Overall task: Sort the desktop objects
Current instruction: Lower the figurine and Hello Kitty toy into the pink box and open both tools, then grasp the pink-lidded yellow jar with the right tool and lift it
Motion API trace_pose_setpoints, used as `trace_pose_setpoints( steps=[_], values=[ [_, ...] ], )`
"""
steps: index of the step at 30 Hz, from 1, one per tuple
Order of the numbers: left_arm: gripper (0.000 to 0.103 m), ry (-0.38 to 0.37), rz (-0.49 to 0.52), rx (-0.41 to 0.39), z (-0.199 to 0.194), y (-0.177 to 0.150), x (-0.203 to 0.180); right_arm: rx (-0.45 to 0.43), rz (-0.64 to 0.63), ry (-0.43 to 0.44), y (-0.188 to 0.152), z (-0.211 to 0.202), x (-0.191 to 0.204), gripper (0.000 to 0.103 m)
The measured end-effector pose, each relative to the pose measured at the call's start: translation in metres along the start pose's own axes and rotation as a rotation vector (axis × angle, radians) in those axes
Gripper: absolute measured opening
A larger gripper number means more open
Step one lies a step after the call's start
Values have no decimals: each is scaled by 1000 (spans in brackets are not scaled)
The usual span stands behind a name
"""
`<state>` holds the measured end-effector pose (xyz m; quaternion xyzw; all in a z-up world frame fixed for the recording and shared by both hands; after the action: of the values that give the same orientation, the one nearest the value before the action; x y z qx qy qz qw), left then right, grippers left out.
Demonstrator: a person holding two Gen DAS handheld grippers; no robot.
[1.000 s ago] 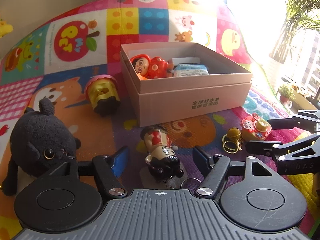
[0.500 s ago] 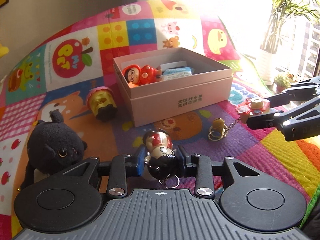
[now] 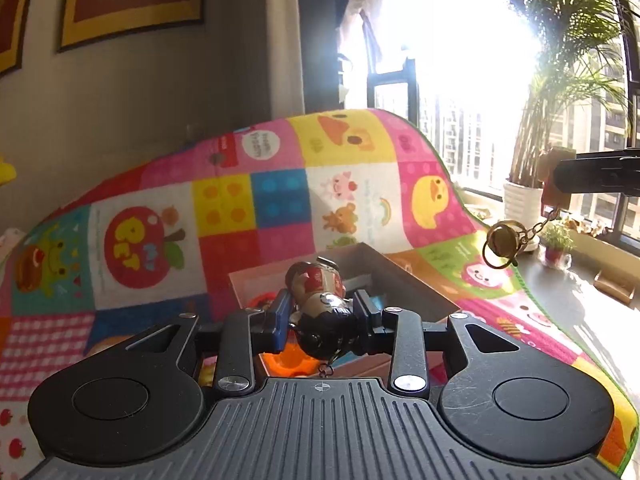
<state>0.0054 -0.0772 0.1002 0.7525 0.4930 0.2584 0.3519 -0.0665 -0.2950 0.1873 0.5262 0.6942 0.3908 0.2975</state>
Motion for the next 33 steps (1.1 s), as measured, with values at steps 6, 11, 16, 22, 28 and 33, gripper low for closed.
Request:
trace_pose_setpoints(
  steps=[6,11,16,22,28,33],
  values=[
    [37,-12,-45,55,63,19,10,40,22,-21,2,21,-8,56],
    [57,-20,-72,84,80,8,16,80,35,-29,-4,40,-11,56],
    [81,-50,-71,65,45,-24,8,113,55,-6,3,69,-14,56],
    [91,-49,-81,113,21,-73,3,183,80,0,8,122,-6,56],
    [95,-18,-97,134,11,-98,15,267,130,10,-3,155,-4,74],
    [96,10,-139,125,5,-108,30,255,132,-8,-1,147,-4,75]
  ],
)
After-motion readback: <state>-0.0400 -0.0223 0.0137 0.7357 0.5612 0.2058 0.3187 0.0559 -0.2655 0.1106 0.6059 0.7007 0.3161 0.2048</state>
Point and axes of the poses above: each gripper's, at about its wrist camera, not at the fingertips, and z roughly the way its jaws point, x to its left, y to its top, the point moved 4 cm from there along z, roughly the way its jaws point, and after that the axes turned 15 degrees about x, right-handed, at the moved point
